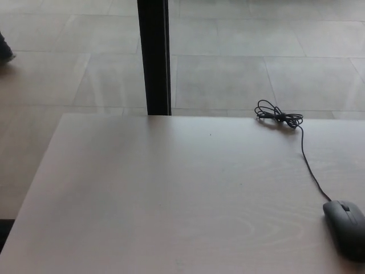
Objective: The robot uses its right fingers to click on the left button of the black mouse placed on the table.
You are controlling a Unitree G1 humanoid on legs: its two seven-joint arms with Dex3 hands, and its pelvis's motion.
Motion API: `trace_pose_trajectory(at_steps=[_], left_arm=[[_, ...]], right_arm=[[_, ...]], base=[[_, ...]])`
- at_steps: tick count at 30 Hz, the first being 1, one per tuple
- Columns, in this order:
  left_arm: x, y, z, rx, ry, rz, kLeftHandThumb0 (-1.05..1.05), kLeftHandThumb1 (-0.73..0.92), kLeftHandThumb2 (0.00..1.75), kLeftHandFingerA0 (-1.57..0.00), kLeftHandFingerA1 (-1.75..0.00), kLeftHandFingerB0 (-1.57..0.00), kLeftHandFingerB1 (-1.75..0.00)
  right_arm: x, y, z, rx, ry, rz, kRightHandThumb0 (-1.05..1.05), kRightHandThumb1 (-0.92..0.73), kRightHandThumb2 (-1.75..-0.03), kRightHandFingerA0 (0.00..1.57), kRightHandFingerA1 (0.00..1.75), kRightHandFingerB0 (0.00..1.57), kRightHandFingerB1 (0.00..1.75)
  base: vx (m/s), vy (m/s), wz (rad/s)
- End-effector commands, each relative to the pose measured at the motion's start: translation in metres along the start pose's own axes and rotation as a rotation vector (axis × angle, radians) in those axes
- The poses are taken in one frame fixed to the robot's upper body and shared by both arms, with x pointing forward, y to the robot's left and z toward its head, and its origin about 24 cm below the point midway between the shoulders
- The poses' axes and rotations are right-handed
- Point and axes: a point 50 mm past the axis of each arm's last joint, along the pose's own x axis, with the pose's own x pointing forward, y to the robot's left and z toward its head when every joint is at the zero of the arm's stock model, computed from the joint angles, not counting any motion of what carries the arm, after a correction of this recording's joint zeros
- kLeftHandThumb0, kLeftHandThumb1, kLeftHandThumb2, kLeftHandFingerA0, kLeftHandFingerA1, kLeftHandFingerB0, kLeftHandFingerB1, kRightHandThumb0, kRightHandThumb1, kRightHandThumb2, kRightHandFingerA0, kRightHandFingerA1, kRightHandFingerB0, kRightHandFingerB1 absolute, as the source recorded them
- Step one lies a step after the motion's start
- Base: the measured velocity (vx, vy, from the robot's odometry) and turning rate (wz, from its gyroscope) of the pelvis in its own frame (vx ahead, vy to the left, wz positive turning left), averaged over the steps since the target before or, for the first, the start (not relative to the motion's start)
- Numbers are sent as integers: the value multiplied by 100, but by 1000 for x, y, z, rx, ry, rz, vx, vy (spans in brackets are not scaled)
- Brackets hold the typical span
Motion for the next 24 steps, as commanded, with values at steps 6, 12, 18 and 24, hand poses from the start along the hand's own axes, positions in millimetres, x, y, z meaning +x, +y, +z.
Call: trace_pose_trajectory(at_steps=[6, 12, 18, 24], left_arm=[[0, 7, 8, 1, -49, 12, -91, 92, 89, -68, -53, -53, -50], [0, 7, 8, -1, -41, 10, -90, 92, 90, -73, -55, -53, -49], [0, 8, 8, 4, -45, 15, -88, 92, 87, -72, -56, -54, -51], [1, 7, 10, 6, -46, 21, -92, 92, 90, -70, -54, -53, -49]], right_arm=[[-33, 69, -28, -468, -163, 362, -75, -82, -73, 88, 169, 47, 42], [-40, 74, -46, -610, -173, 462, -77, -87, -67, 88, 134, 48, 40], [-40, 69, -56, -750, -210, 518, -76, -88, -70, 84, 145, 46, 39], [-40, 66, -63, -947, -296, 573, -74, -89, -67, 74, 72, 46, 37]], base=[[0, 0, 0], [0, 0, 0], [0, 0, 0], [0, 0, 0]])
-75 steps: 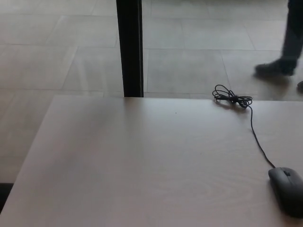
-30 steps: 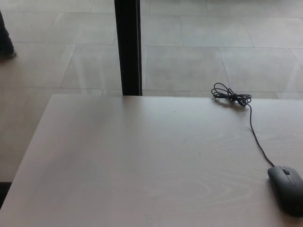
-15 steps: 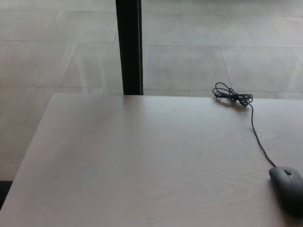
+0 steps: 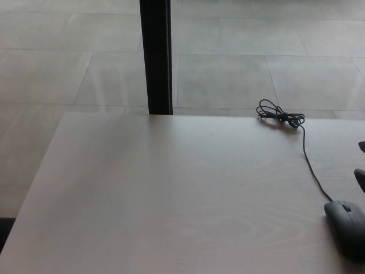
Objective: The robot uses its right fingers to click on the left button of the black mouse placed on the table.
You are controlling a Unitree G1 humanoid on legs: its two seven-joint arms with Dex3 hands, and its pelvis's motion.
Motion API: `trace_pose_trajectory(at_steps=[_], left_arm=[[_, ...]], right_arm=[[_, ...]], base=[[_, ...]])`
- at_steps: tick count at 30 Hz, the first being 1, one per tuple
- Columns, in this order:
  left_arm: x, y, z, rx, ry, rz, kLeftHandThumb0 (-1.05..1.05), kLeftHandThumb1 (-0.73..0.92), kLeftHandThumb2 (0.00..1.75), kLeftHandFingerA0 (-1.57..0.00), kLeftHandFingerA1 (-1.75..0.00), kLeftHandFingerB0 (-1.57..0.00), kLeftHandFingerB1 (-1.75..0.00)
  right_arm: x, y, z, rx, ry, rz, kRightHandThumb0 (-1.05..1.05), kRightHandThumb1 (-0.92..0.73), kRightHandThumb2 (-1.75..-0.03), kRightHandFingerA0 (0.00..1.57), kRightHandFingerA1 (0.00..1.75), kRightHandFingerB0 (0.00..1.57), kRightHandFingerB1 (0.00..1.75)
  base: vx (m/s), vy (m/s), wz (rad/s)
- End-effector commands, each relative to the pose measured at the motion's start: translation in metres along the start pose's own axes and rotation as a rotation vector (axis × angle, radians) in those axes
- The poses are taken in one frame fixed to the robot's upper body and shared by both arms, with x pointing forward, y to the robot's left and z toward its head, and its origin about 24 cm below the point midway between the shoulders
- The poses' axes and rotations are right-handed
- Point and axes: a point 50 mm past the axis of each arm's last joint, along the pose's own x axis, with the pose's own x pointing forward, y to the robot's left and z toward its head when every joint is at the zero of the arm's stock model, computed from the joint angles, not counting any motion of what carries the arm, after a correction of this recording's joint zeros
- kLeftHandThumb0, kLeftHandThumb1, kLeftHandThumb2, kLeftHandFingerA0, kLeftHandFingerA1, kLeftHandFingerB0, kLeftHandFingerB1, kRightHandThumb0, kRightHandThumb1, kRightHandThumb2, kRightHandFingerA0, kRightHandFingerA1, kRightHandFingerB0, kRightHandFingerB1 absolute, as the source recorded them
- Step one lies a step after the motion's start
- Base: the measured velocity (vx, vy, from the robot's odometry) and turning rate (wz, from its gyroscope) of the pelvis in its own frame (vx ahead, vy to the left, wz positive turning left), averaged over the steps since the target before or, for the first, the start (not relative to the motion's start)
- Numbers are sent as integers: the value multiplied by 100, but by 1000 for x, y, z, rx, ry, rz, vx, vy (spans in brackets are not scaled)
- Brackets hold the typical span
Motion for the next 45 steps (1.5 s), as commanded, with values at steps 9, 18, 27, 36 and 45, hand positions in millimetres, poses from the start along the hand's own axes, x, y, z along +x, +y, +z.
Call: trace_pose_trajectory(at_steps=[9, 18, 27, 36, 45], left_arm=[[1, 5, 10, -6, -48, 14, -88, 92, 89, -71, -55, -51, -49], [2, 3, 12, -3, -49, 9, -89, 92, 88, -71, -54, -57, -50], [2, 3, 12, -2, -49, 14, -89, 92, 91, -74, -56, -55, -50], [2, 5, 11, 0, -47, 19, -94, 87, 96, -72, -56, -55, -51], [0, 8, 10, 2, -53, 17, -91, 91, 89, -70, -55, -58, -52]], right_arm=[[-10, 12, -14, -675, -259, 196, -73, -84, -66, 50, 45, 45, 35], [-12, 31, -5, -712, -306, 282, -73, -85, -66, 48, 45, 43, 35], [-16, 34, -15, -797, -311, 337, -74, -87, -66, 46, 47, 42, 36], [-19, 29, -29, -866, -313, 321, -76, -89, -67, 46, 49, 43, 36], [-22, 34, -34, -865, -313, 333, -75, -89, -67, 46, 47, 41, 35]], base=[[0, 0, 0], [0, 0, 0], [0, 0, 0], [0, 0, 0], [0, 0, 0]])
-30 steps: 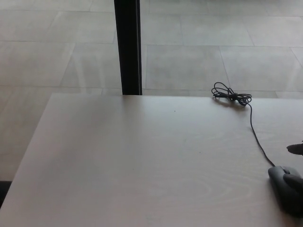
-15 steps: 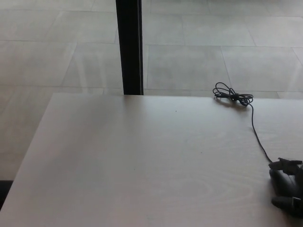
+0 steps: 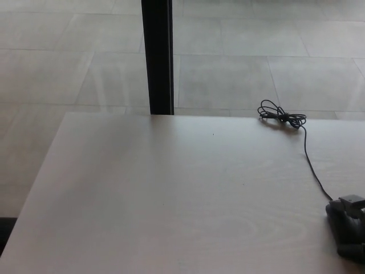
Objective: The robot uses its right fingers to click on the left button of the black mouse placed on the table.
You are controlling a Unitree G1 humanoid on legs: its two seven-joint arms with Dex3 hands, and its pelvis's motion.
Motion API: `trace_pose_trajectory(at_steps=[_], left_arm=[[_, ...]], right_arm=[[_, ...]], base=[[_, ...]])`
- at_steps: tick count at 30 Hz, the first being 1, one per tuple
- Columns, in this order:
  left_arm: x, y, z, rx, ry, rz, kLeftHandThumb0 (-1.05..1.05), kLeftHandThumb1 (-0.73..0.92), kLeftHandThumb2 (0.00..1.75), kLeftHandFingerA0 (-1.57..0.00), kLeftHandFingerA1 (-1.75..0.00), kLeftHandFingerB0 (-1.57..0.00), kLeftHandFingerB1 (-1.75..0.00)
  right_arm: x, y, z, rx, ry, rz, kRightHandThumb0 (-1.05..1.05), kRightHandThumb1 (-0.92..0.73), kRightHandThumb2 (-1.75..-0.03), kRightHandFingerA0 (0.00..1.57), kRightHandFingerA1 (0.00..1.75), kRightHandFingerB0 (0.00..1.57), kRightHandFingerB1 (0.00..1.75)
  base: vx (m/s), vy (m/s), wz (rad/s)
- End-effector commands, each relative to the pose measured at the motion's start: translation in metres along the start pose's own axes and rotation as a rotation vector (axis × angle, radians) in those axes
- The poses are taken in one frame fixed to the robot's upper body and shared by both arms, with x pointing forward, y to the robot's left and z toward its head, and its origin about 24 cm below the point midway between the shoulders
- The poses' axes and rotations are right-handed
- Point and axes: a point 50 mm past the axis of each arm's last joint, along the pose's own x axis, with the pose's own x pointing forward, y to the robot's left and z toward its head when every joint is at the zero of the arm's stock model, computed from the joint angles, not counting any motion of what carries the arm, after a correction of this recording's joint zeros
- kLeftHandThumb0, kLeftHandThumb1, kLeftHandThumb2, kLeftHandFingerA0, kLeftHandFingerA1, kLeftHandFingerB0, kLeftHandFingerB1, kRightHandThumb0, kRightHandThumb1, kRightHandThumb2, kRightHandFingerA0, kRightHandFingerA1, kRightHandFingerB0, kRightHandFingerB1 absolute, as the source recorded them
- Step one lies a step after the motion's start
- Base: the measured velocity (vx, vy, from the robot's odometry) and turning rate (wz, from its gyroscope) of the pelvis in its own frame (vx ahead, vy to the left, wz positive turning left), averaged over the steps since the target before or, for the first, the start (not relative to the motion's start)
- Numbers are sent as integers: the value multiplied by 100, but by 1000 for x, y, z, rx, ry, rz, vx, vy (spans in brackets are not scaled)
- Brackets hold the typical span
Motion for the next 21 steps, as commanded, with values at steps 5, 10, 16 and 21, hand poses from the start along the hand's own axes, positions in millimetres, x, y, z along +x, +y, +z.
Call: trace_pose_trajectory(at_steps=[5, 10, 16, 21], left_arm=[[0, 7, 8, -6, -40, 15, -95, 86, 98, -70, -56, -54, -51], [1, 7, 9, -8, -40, 21, -91, 92, 90, -71, -53, -55, -49], [1, 7, 11, -22, -45, 15, -91, 92, 88, -69, -52, -53, -49], [1, 7, 10, -22, -50, 21, -96, 87, 96, -72, -57, -56, -52]], right_arm=[[-4, 9, 8, -51, -57, 43, -74, -88, -67, 47, 47, 42, 35], [-12, 26, 12, -27, -70, 92, -76, -87, -66, 46, 49, 42, 36], [-22, 43, 10, -45, -80, 158, -79, -88, -67, 46, 54, 43, 37], [-34, 53, 1, -82, -54, 190, -79, -92, -68, 45, 58, 42, 38]], base=[[0, 0, 0], [0, 0, 0], [0, 0, 0], [0, 0, 0]])
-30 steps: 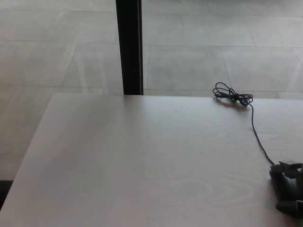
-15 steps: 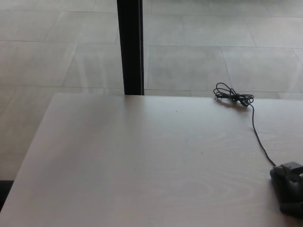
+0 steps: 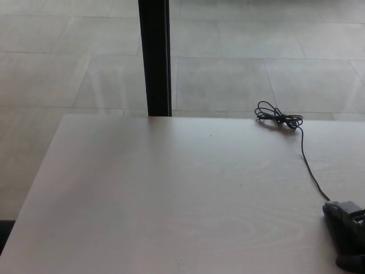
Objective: The robot uses its right fingers to click on the left button of the black mouse placed on the table.
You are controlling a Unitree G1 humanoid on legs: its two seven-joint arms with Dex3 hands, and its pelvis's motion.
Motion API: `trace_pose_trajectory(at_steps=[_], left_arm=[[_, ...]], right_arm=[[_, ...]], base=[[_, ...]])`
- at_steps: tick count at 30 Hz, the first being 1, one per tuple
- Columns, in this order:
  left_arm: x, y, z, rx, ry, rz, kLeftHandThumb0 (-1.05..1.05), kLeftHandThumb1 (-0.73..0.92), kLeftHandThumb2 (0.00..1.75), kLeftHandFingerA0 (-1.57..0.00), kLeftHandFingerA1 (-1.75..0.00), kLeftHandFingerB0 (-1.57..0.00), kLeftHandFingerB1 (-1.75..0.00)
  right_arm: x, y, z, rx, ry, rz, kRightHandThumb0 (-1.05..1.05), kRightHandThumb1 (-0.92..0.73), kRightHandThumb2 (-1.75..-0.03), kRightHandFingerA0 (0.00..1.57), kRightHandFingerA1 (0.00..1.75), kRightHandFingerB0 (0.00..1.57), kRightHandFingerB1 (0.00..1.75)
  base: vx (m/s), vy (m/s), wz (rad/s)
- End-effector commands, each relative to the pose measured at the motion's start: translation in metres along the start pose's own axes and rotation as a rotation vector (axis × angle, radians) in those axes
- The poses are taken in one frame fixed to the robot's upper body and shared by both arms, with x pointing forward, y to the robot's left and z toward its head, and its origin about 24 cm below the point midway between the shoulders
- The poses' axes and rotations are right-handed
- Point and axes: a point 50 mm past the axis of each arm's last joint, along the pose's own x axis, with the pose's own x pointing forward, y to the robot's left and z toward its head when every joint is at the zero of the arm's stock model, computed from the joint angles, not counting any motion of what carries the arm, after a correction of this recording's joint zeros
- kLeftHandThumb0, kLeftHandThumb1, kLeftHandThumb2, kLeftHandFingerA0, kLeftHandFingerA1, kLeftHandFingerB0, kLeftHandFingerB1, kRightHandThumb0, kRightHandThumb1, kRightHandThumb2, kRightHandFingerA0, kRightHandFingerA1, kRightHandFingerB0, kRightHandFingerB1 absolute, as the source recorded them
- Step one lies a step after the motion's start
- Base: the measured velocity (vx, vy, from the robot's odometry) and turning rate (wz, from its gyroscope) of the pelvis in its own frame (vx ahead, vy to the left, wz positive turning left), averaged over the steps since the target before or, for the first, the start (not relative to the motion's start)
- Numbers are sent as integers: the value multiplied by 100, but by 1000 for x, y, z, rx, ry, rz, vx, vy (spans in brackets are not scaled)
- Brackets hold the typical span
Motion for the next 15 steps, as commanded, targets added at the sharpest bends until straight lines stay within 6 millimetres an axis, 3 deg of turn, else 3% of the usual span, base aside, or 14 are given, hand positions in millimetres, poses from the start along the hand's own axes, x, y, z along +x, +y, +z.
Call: trace_pose_trajectory(at_steps=[1, 4, 5, 6, 9, 11, 12, 13, 15], left_arm=[[1, 6, 8, -11, -36, 18, -93, 92, 89, -75, -55, -55, -48], [1, 5, 9, -10, -34, 22, -95, 88, 94, -70, -53, -54, -50], [2, 5, 10, -12, -32, 21, -93, 92, 90, -73, -54, -54, -48], [2, 4, 9, -9, -33, 20, -92, 92, 90, -74, -54, -56, -48], [2, 4, 10, -6, -39, 14, -91, 92, 91, -69, -53, -53, -49], [2, 3, 11, -7, -39, 14, -90, 92, 91, -73, -56, -54, -49], [2, 2, 11, -11, -49, 7, -94, 88, 96, -73, -57, -54, -52], [2, 2, 12, -18, -49, 7, -95, 88, 96, -74, -57, -55, -52], [3, 2, 12, -24, -47, 8, -95, 88, 96, -74, -57, -55, -52]], right_arm=[[-23, 32, -3, -53, -8, 151, -78, -91, -67, 49, 57, 44, 38], [-29, 36, -7, -35, 19, 160, -79, -91, -68, 48, 55, 44, 37], [-31, 37, -9, -30, 19, 157, -76, -71, -109, 60, 82, 39, 53], [-32, 38, -9, -38, 19, 156, -79, -91, -69, 52, 72, 43, 37], [-35, 42, -10, -42, 19, 156, -80, -90, -67, 45, 55, 43, 38], [-35, 42, -10, -42, 11, 156, -79, -91, -67, 44, 56, 42, 38], [-34, 41, -10, -35, 8, 153, -81, -71, -105, 40, 61, 38, 51], [-34, 41, -9, -35, 5, 145, -79, -89, -67, 45, 57, 44, 39], [-34, 41, -9, -40, 3, 136, -79, -89, -67, 45, 57, 44, 39]], base=[[0, 0, 0], [0, 0, 0], [0, 0, 0], [0, 0, 0], [0, 0, 0], [0, 0, 0], [0, 0, 0], [0, 0, 0], [0, 0, 0]])
